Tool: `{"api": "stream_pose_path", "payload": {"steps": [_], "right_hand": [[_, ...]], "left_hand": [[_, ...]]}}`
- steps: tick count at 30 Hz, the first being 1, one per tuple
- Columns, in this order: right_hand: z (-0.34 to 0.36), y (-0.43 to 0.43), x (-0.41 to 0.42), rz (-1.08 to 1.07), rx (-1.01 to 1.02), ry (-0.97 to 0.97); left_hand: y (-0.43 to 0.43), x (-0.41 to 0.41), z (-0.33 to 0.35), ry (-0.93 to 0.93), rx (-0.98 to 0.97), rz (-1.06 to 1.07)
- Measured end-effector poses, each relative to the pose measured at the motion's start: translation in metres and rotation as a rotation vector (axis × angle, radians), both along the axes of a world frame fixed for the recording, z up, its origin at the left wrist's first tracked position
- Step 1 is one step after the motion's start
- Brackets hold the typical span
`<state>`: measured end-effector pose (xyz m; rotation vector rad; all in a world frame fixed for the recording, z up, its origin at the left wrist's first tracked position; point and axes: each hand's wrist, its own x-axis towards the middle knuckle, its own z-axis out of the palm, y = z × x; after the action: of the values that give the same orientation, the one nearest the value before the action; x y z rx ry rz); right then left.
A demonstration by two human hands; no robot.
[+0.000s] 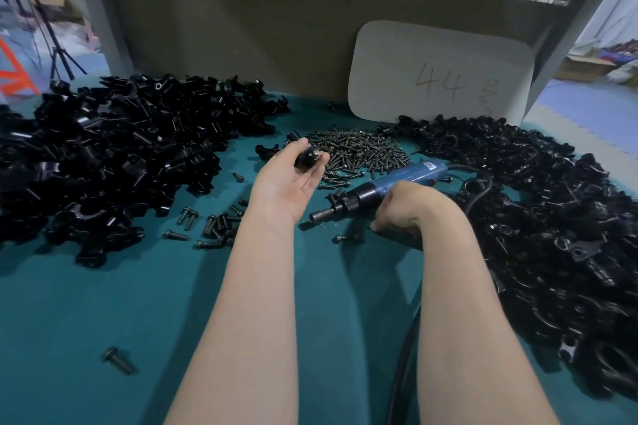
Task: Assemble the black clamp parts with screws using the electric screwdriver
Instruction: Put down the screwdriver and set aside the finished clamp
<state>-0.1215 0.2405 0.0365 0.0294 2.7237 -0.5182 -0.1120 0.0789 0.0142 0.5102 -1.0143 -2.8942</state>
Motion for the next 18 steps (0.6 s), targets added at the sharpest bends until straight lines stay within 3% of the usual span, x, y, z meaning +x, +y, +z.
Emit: {"api": "stream_pose_path", "payload": {"steps": [9,18], "right_hand": [[0.011,-0.009,0.008,0.09,-0.038,-0.062],[0.009,-0.002,0.009,-0.011,-0.093,-0.112]], "left_hand": [[0.0,-0.003,-0.002,-0.021,-0.041,0.005],[-0.001,-0.002,-0.002,-0.02,-0.053,0.005]]}}
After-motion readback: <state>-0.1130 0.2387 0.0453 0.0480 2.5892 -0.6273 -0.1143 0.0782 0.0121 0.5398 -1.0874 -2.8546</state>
